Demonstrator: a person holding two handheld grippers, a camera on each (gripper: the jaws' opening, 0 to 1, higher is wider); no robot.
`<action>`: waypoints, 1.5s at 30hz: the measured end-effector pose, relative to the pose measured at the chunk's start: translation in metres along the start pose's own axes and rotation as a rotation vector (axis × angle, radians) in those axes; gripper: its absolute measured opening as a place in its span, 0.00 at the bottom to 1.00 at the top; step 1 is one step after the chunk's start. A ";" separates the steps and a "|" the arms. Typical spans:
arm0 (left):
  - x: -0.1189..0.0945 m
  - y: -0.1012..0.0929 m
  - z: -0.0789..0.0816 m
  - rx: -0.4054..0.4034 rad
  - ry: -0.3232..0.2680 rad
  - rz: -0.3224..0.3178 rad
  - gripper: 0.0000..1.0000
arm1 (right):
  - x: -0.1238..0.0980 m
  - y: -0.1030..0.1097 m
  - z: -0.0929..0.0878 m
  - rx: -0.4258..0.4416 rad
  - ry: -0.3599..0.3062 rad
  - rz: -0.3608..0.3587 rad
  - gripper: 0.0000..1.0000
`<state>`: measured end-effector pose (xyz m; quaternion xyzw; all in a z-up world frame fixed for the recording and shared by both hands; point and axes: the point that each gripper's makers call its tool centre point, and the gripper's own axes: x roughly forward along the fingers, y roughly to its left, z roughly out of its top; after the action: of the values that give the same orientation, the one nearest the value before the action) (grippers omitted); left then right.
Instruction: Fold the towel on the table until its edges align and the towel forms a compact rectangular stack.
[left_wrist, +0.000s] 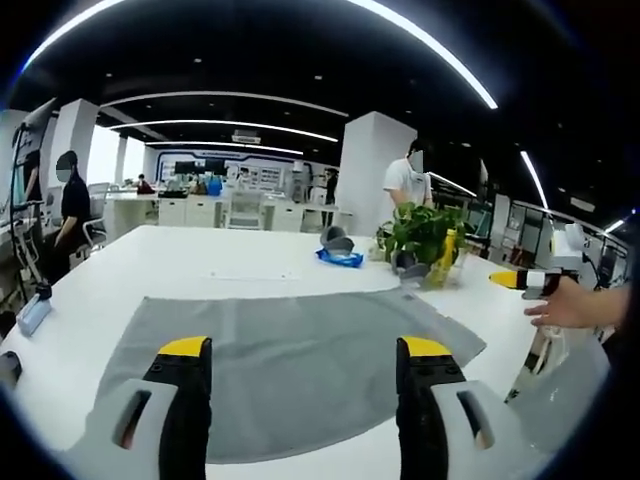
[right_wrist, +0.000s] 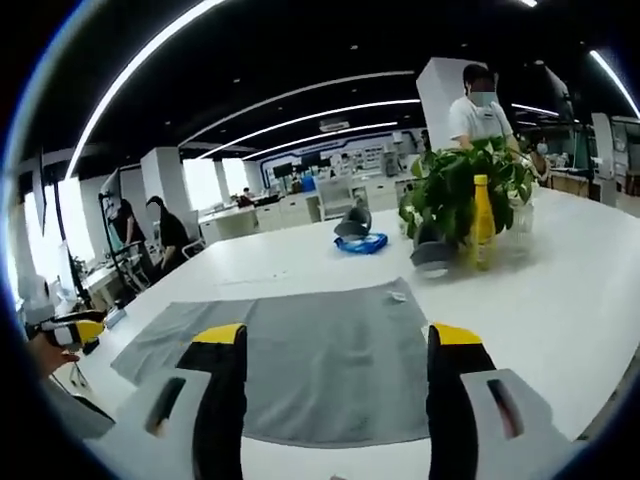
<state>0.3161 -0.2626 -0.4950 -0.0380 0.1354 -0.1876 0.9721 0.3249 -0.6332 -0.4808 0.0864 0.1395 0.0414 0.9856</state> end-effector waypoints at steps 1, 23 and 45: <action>0.003 0.000 0.000 0.004 0.005 -0.008 0.77 | 0.001 -0.003 0.003 -0.003 -0.005 -0.004 0.71; 0.098 -0.062 0.081 0.039 -0.047 -0.220 0.62 | 0.012 -0.101 -0.094 0.064 0.263 -0.173 0.32; 0.215 -0.179 0.095 0.100 -0.013 -0.450 0.57 | 0.013 -0.121 -0.152 0.114 0.383 -0.233 0.16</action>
<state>0.4712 -0.5067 -0.4350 -0.0202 0.1080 -0.4057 0.9074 0.3015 -0.7260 -0.6505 0.1159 0.3350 -0.0649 0.9328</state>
